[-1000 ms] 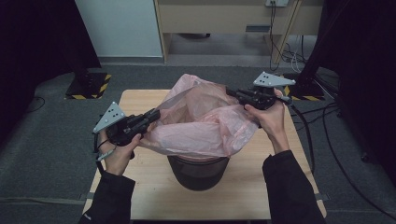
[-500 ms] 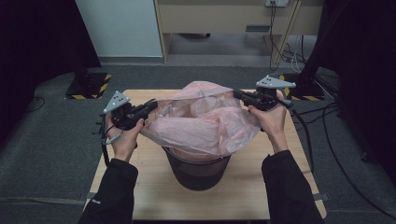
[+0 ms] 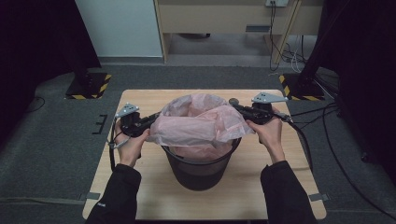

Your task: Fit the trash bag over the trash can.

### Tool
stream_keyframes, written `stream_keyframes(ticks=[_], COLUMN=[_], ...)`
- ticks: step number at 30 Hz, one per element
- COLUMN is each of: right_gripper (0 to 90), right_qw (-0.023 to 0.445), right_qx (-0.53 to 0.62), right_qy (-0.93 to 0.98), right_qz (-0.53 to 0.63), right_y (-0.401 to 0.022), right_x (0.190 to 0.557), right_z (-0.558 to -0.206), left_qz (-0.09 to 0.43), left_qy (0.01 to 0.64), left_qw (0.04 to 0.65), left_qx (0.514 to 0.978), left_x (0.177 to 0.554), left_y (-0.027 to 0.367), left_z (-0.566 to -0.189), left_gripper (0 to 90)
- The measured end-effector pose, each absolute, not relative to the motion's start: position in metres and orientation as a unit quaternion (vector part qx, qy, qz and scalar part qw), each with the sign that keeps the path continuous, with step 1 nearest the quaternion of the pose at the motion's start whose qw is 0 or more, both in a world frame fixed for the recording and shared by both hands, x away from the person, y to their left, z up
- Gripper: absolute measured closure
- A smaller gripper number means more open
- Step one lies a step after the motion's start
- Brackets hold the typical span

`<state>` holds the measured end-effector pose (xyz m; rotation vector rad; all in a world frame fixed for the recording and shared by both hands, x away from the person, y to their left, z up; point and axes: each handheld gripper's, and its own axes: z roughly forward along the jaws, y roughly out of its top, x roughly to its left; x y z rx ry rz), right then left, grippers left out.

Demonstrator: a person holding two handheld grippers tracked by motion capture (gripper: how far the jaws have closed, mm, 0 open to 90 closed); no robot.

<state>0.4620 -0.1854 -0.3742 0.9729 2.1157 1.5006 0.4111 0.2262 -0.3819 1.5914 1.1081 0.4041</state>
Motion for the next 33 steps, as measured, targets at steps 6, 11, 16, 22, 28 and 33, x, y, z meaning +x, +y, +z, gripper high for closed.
stream_keyframes(ticks=[6,11,16,22,28,33], right_gripper=[54.8,45.6,38.9,36.4,35.2,33.5], right_qw=[0.197,0.213,0.222,0.234,0.235,0.232], right_qx=[0.365,0.367,0.356,0.334,0.312,0.306], right_qy=[0.700,0.670,0.653,0.643,0.654,0.662], right_qz=[0.582,0.609,0.631,0.648,0.648,0.643], right_y=[-0.204,-0.221,-0.233,-0.247,-0.254,-0.256], right_x=[0.451,0.436,0.413,0.383,0.353,0.337], right_z=[-0.358,-0.344,-0.330,-0.321,-0.326,-0.342], left_qz=[0.206,0.216,0.221,0.226,0.238,0.239], left_qy=[0.452,0.416,0.395,0.376,0.361,0.348], left_qw=[0.619,0.639,0.646,0.649,0.641,0.630], left_qx=[0.609,0.609,0.614,0.621,0.635,0.652], left_x=[0.388,0.357,0.334,0.310,0.290,0.288], left_y=[0.249,0.257,0.261,0.268,0.266,0.260], left_z=[-0.358,-0.342,-0.338,-0.339,-0.346,-0.348], left_gripper=[48.7,46.7,44.8,41.6,39.4,36.9])
